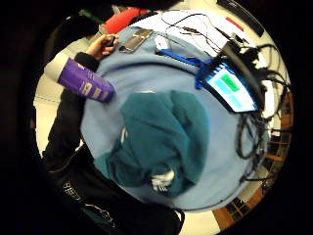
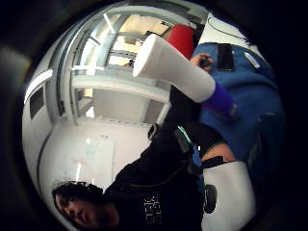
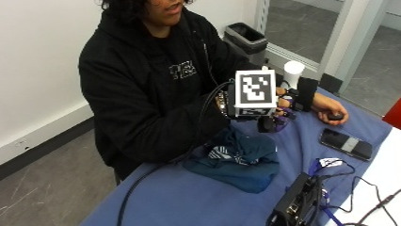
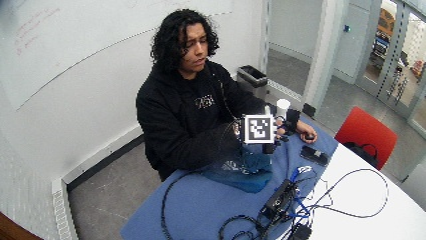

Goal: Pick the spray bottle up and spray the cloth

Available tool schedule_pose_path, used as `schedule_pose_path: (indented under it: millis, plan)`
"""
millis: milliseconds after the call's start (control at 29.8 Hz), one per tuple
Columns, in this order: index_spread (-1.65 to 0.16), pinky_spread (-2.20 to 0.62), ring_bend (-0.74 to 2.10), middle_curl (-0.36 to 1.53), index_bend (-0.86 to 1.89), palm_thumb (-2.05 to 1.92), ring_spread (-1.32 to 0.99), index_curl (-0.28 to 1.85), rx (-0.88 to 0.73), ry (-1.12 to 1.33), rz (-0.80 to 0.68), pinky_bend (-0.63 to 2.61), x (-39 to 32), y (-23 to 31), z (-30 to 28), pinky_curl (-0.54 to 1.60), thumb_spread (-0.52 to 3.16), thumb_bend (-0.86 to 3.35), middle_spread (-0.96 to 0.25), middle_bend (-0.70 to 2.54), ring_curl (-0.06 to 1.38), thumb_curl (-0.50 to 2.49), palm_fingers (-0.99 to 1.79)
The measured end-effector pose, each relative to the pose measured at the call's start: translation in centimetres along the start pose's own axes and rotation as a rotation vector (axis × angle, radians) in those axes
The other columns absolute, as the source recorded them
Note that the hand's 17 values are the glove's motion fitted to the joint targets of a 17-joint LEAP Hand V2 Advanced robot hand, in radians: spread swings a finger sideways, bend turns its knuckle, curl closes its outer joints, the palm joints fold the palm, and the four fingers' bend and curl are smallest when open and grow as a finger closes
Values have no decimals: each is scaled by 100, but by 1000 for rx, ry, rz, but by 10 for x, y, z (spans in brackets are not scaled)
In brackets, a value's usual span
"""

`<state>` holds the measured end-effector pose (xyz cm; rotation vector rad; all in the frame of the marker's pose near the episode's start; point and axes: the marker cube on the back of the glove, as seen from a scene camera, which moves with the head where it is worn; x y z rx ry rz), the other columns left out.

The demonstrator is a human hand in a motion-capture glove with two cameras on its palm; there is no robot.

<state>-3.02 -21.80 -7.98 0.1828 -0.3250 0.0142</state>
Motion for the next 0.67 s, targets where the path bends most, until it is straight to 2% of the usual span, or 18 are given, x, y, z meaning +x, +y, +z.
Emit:
schedule_pose_path:
  millis: [269,672]
  plan:
    - [-33,19,34,38,16,69,10,28,-159,269,115,45,-12,51,-16,39,97,-4,10,18,40,47,25]
    - [-36,20,32,35,17,63,13,29,-225,329,54,37,-33,66,-3,36,113,-2,11,17,38,41,20]
